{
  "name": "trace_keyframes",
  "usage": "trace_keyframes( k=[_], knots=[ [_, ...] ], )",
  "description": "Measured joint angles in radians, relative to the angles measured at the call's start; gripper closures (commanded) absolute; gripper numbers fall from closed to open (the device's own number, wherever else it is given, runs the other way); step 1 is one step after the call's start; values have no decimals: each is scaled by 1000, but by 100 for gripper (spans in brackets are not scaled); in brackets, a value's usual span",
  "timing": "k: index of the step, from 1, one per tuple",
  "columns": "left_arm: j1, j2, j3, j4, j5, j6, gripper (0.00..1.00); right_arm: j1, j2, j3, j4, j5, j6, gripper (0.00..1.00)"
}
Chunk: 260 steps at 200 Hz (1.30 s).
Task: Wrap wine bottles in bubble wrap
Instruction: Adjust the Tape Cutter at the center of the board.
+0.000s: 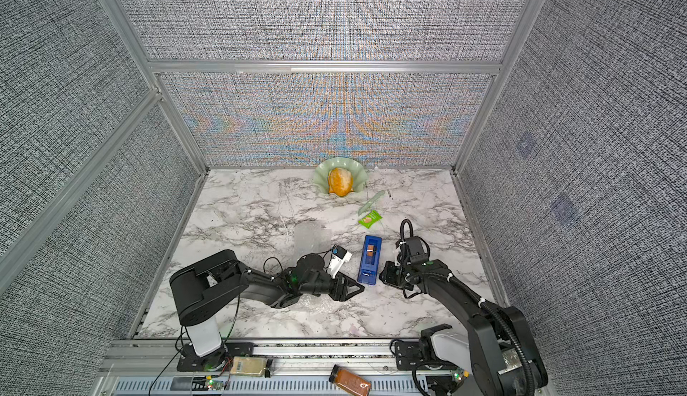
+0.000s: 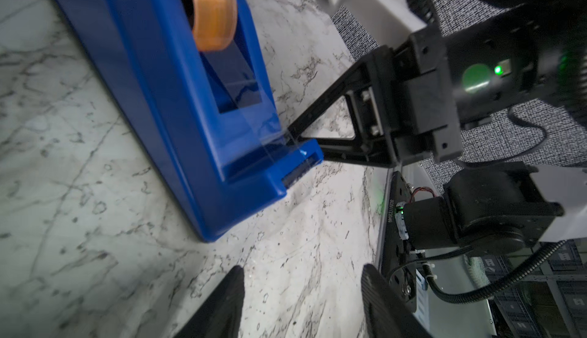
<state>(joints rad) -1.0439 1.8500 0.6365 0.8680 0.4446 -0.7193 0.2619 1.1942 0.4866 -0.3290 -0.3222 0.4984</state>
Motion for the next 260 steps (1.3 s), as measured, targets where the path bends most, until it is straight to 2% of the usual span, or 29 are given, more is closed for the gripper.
trace_keyframes(
  k=[74, 138, 179, 204, 260],
  knots=[
    [14, 121, 64, 102, 44, -31, 39, 0, 86, -24, 170, -42, -3, 73],
    [39, 155, 48, 202, 63, -98, 68, 30, 113, -53, 288, -78, 24, 75],
    [65, 153, 6, 259, 51, -132, 85, 35, 98, -55, 275, -77, 26, 74],
    [72, 112, -7, 256, 48, -147, 91, 38, 92, -29, 212, -48, 13, 74],
    [79, 51, -10, 178, 55, -149, 95, 38, 55, 39, 89, -1, -32, 74]
  ],
)
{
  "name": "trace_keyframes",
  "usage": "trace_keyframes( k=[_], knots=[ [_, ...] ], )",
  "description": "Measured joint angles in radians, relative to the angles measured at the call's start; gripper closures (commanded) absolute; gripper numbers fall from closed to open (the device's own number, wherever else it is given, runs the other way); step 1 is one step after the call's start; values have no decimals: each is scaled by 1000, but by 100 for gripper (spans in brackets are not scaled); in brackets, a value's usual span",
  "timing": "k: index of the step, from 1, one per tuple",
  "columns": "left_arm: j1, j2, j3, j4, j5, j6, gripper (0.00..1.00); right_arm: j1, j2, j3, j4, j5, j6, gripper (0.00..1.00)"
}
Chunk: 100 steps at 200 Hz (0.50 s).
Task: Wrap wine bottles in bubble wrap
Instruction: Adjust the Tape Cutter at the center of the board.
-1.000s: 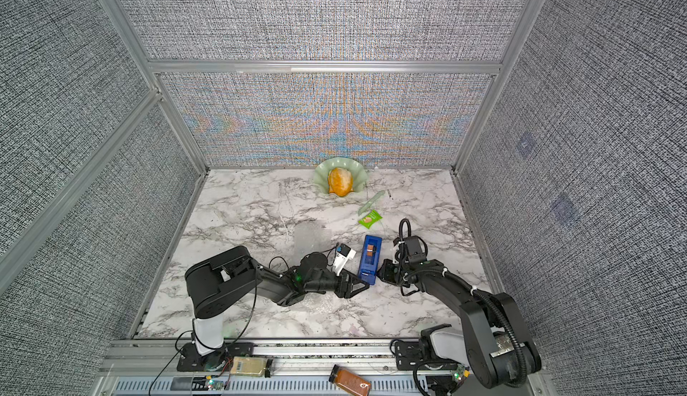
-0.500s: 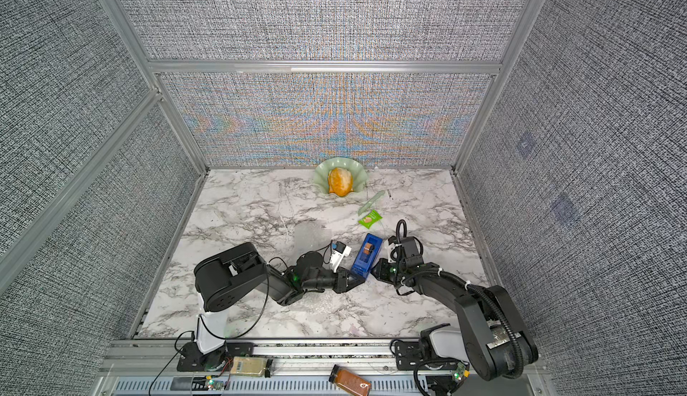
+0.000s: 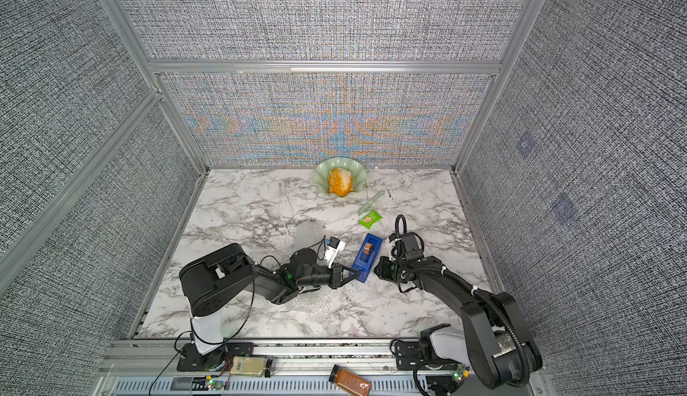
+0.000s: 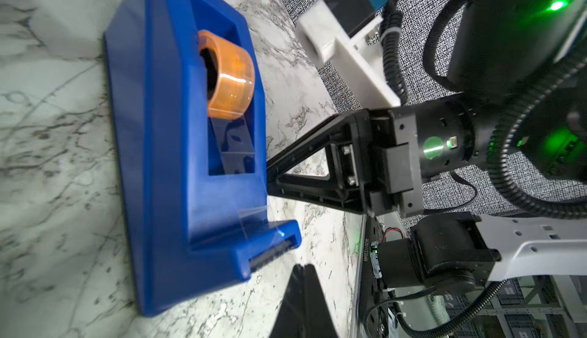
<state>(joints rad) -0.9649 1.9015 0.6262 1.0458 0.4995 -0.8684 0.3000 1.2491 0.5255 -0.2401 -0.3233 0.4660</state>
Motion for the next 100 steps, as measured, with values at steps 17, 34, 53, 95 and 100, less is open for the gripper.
trace_keyframes(
  k=[17, 34, 53, 95, 100],
  knots=[
    [1, -20, 4, -50, 1, 1, 97, -1, -18, 24, -32, 13, -10, 73],
    [1, -34, 6, -95, 0, 2, 100, -2, -27, 45, -48, 26, -19, 68],
    [4, -54, 0, -135, 0, 0, 100, -5, -31, 59, -54, 32, -19, 62],
    [1, -106, -13, -175, 1, 0, 100, -6, -27, 74, -52, 47, -14, 60],
    [-1, -112, -13, -183, 2, 0, 100, -7, -26, 77, -53, 52, -11, 60]
  ],
)
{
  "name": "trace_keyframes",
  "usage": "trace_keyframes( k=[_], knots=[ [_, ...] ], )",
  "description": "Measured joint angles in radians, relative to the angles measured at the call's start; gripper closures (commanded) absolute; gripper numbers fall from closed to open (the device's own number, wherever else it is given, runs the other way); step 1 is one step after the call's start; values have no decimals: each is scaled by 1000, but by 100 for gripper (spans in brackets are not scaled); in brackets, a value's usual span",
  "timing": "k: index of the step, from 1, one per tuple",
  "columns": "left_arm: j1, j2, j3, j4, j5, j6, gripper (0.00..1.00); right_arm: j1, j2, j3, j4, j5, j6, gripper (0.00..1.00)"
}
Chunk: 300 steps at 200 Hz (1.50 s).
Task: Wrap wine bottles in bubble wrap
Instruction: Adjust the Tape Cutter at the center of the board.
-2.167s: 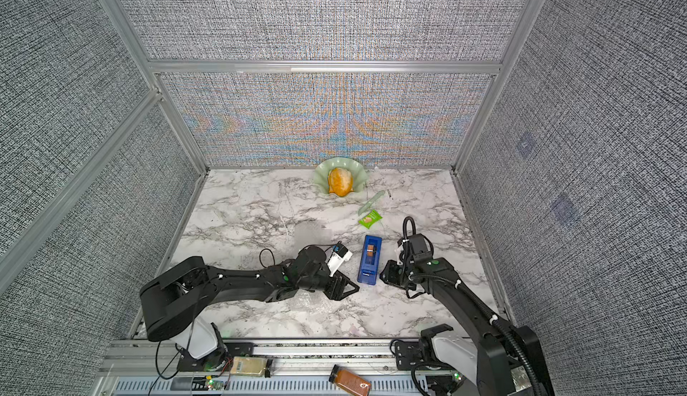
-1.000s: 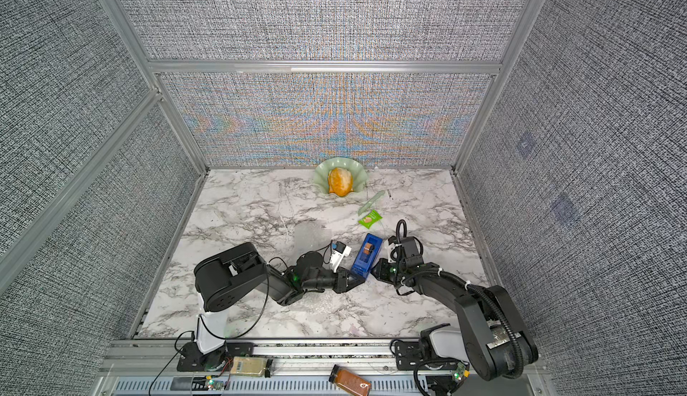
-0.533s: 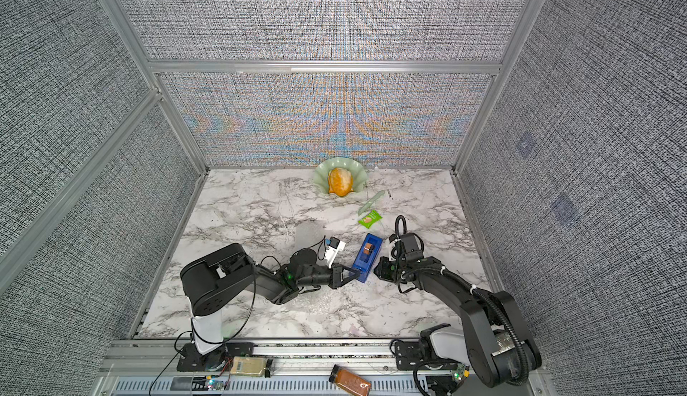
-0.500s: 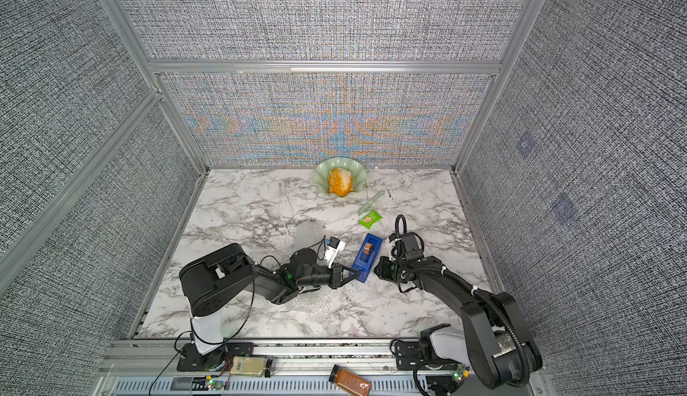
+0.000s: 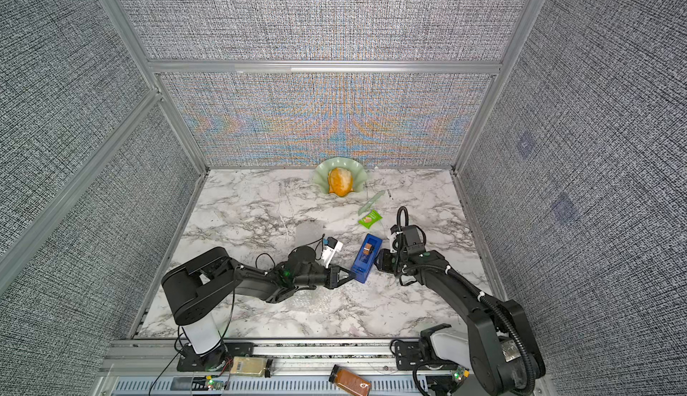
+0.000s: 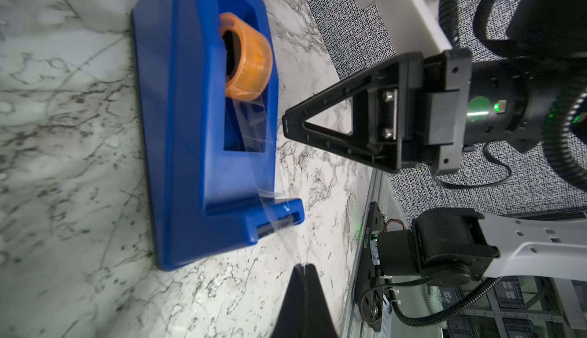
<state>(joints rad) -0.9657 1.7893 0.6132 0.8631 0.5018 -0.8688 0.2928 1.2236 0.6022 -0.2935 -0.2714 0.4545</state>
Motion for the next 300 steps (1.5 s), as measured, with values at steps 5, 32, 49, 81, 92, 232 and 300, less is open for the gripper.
trace_keyframes(
  k=[5, 32, 49, 81, 92, 232, 300],
  knots=[
    [-2, -5, 0, -7, 3, 0, 100, -2, 1, 4, 0, 2, 3, 60],
    [-12, -42, -6, -46, 5, 0, 100, -14, 1, 34, -2, 10, 3, 60],
    [-26, -72, -8, -80, 5, 0, 100, -18, 8, 50, -1, 17, 3, 60],
    [-46, -118, 5, -161, -6, 24, 100, -19, 30, 43, 7, 2, 6, 57],
    [-50, -121, 6, -182, -8, 32, 100, -19, 29, 39, 11, -4, 11, 56],
    [-16, 77, 164, -259, 119, 66, 100, -45, 338, 311, 0, -44, -91, 52],
    [55, 144, 232, -283, 133, 99, 100, -57, 281, 294, -30, -20, -139, 45]
  ],
)
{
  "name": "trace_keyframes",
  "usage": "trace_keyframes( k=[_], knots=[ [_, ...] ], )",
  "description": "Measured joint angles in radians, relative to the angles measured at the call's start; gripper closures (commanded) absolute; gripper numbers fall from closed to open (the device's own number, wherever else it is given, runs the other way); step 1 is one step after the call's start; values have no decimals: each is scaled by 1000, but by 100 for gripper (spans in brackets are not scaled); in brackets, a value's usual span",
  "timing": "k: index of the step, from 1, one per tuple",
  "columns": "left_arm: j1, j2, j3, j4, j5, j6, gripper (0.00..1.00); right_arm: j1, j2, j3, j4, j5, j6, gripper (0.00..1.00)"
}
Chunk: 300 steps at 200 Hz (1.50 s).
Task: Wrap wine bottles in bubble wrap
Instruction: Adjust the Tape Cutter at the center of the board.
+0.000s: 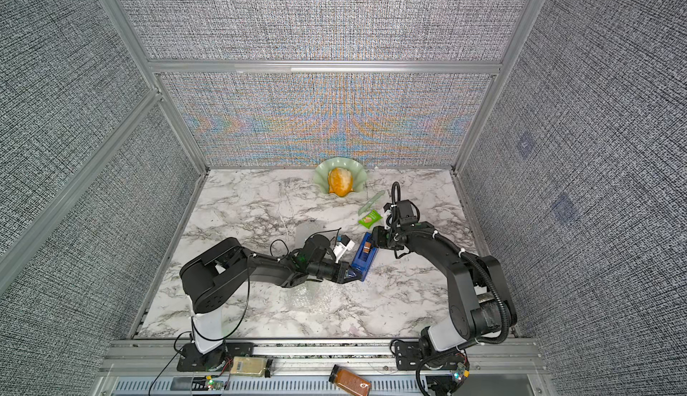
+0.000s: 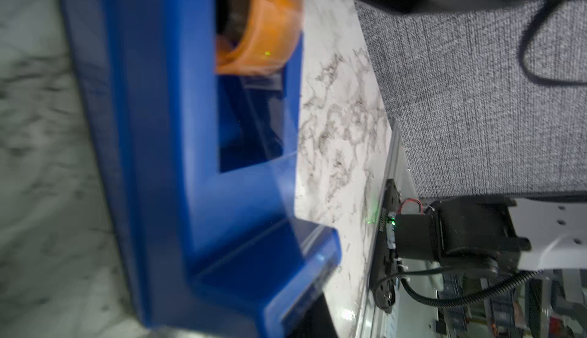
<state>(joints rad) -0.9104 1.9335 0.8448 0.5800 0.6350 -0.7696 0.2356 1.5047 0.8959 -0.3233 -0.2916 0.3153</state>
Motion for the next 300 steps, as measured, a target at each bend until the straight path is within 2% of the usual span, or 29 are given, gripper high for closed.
trace_keyframes(
  k=[31, 93, 111, 148, 182, 300],
  knots=[
    [33, 18, 51, -48, -12, 36, 100, -37, -11, 27, -30, 11, -21, 44],
    [68, 47, 148, -166, 1, 109, 100, -63, 155, 190, -57, 25, -84, 45],
    [68, 40, 151, -186, 2, 123, 100, -63, 205, 218, -65, 29, -103, 50],
    [70, -10, 151, -220, 0, 138, 100, -57, 257, 246, -99, 38, -148, 70],
    [74, -56, 149, -230, 1, 145, 100, -48, 253, 254, -93, 105, -161, 78],
    [90, -140, 18, -255, 44, 129, 100, 14, 324, 370, -196, 248, -262, 84]
  ],
)
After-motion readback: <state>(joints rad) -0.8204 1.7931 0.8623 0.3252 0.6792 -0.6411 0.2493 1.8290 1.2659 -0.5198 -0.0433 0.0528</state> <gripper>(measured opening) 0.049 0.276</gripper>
